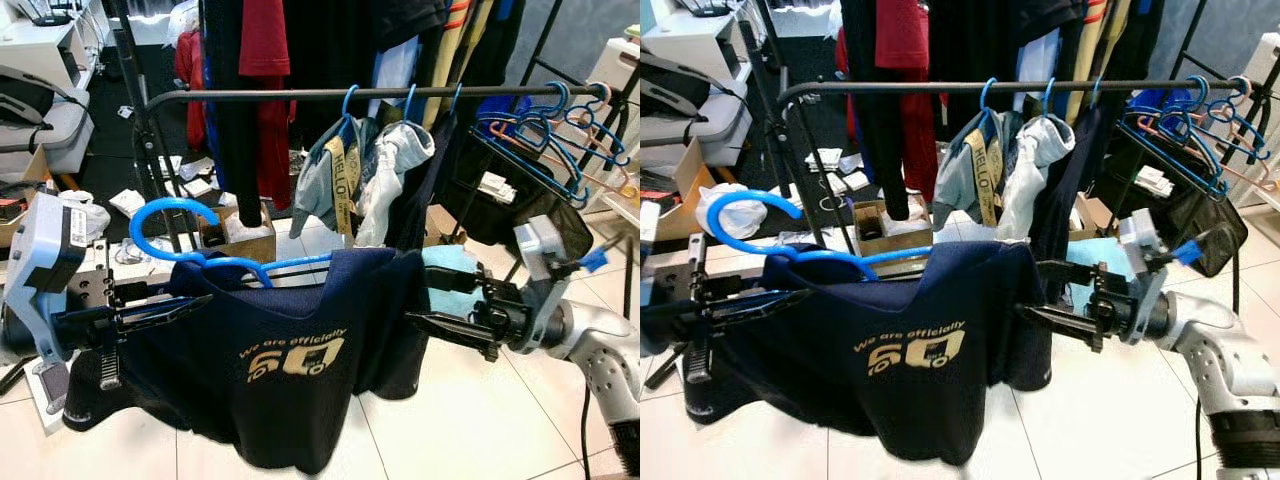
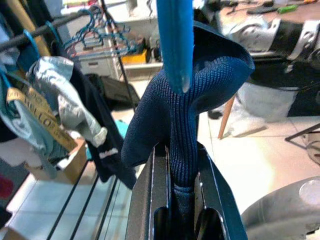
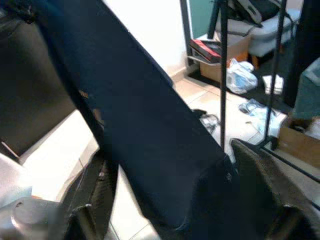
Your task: Hang hanger
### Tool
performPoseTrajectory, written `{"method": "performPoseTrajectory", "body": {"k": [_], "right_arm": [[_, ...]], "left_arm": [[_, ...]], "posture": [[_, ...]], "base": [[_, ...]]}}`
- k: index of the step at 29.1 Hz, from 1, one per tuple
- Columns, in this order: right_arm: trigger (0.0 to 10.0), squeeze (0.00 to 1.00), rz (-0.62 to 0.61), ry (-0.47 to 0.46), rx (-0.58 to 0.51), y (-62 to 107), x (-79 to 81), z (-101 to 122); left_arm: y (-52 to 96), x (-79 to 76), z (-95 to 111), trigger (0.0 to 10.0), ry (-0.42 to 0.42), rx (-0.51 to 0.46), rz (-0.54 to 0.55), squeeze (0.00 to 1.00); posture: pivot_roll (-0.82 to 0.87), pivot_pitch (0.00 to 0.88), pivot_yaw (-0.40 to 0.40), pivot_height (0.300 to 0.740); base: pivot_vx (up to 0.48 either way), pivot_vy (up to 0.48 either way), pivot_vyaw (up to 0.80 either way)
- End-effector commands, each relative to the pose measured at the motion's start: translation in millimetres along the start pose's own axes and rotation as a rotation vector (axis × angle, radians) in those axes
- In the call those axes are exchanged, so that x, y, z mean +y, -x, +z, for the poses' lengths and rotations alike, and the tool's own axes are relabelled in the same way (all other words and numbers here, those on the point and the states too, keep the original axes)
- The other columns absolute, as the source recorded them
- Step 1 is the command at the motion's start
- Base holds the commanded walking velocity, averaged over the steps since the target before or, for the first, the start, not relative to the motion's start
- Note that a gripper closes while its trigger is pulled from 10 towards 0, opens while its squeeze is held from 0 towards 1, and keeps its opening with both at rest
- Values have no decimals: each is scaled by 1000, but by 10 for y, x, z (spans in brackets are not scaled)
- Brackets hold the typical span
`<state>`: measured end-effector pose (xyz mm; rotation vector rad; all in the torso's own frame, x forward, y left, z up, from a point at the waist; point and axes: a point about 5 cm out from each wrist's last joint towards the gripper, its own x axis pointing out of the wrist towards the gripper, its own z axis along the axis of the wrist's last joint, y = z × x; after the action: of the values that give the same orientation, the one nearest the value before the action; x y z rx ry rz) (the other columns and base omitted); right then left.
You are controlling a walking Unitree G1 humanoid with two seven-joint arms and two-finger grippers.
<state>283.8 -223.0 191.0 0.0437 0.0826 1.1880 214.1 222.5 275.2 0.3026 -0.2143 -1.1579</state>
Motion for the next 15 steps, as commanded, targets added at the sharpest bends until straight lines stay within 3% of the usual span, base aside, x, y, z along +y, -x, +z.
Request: {"method": "performPoseTrajectory", "body": {"k": [1, 2, 10, 15], "right_arm": [[3412, 0, -8, 17, 8, -20, -11, 8], [0, 0, -16, 20, 13, -24, -5, 12], [0, 0, -81, 46, 9, -24, -55, 35], [0, 0, -164, 83, -50, -3, -153, 154]], "left_arm": [[-7, -15, 94, 10000, -30, -7, -33, 0], [-8, -5, 103, 10000, -34, -5, -33, 0], [32, 35, 91, 10000, -41, 30, -9, 0], [122, 112, -88, 10000, -34, 160, 65, 0]], "posture": [[4, 0, -41, 740], [2, 0, -39, 740], [1, 0, -39, 740], [1, 0, -40, 740]], "base": [[0, 0, 0], [0, 0, 0], [0, 0, 0], [0, 0, 0]]}}
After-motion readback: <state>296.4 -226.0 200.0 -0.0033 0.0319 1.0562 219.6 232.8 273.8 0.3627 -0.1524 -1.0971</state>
